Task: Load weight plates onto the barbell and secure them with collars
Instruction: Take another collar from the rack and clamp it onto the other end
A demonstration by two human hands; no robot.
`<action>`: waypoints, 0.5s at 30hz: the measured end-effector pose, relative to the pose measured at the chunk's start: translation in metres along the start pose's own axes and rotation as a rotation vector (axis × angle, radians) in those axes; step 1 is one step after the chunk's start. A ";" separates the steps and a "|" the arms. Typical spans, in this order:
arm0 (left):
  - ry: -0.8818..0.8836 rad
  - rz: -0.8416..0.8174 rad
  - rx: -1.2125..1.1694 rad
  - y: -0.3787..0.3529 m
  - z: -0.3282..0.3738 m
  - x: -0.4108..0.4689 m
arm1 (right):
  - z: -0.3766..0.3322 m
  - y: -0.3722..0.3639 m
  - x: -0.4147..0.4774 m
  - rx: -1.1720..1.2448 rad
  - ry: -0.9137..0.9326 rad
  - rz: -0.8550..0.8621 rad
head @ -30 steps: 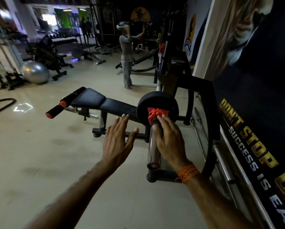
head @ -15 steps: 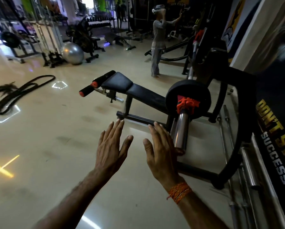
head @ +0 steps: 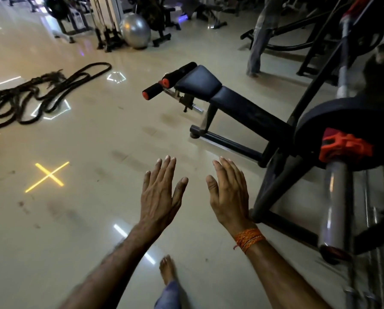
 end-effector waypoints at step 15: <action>0.066 0.005 0.089 0.033 -0.176 0.261 | -0.090 -0.158 0.269 0.011 0.016 -0.099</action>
Point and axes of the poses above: each hand's wrist, its own x-axis towards the middle knuckle, its own y-axis out of the back of the hand, z = x × y, the point moved 4 cm from there along x, towards the middle knuckle, and after that the axes turned 12 degrees about -x, right-handed, at the moved point
